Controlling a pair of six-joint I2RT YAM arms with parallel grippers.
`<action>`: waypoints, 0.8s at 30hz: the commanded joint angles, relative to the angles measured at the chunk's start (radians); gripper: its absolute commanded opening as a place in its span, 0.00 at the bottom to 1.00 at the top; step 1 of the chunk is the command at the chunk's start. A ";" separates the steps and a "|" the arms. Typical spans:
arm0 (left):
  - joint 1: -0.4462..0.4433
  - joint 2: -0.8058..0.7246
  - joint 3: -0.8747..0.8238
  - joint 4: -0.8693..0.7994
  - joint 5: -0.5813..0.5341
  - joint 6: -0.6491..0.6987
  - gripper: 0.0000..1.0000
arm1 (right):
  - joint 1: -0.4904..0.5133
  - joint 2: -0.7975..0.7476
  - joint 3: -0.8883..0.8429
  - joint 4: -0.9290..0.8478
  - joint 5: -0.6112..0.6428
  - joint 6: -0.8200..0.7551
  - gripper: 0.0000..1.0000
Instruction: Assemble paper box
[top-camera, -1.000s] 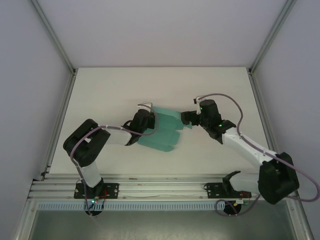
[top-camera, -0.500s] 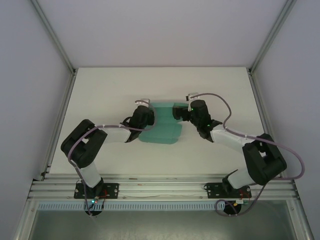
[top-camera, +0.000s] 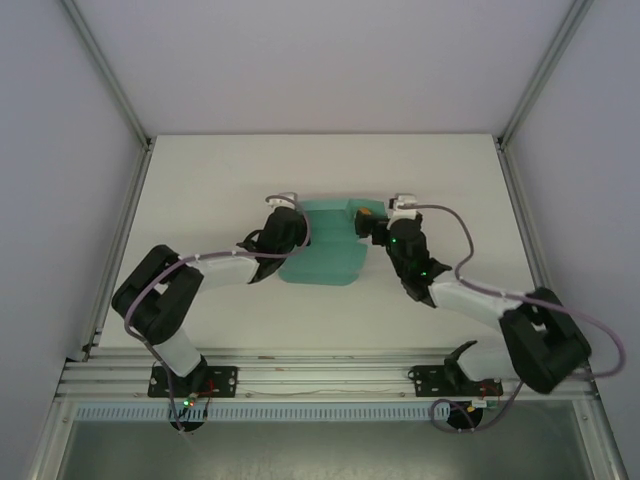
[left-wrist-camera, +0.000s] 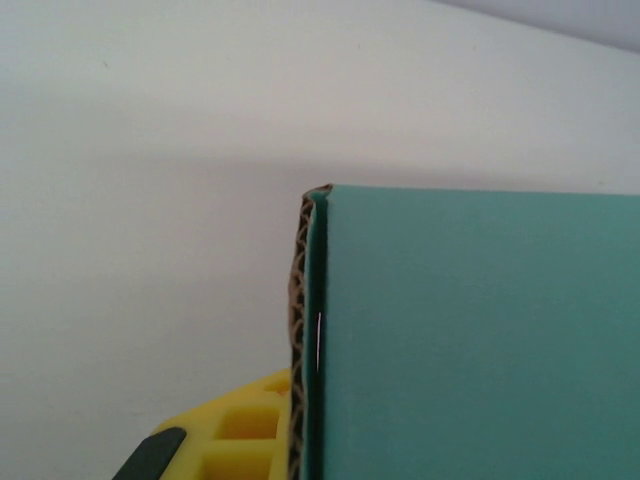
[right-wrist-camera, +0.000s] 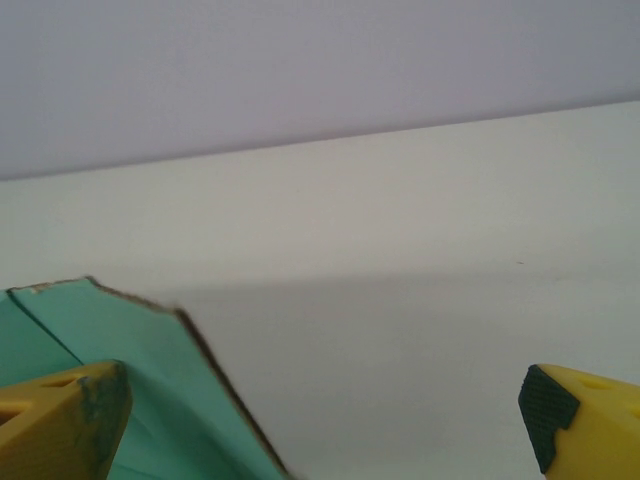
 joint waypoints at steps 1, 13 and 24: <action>0.004 -0.052 0.032 -0.054 -0.058 -0.012 0.00 | -0.007 -0.098 -0.032 -0.246 0.056 0.099 1.00; 0.010 -0.079 0.042 -0.065 -0.018 0.001 0.00 | -0.121 -0.139 -0.083 -0.178 -0.198 0.271 1.00; 0.010 -0.070 0.023 -0.022 0.015 -0.005 0.00 | -0.127 0.070 0.059 -0.048 -0.432 0.277 0.97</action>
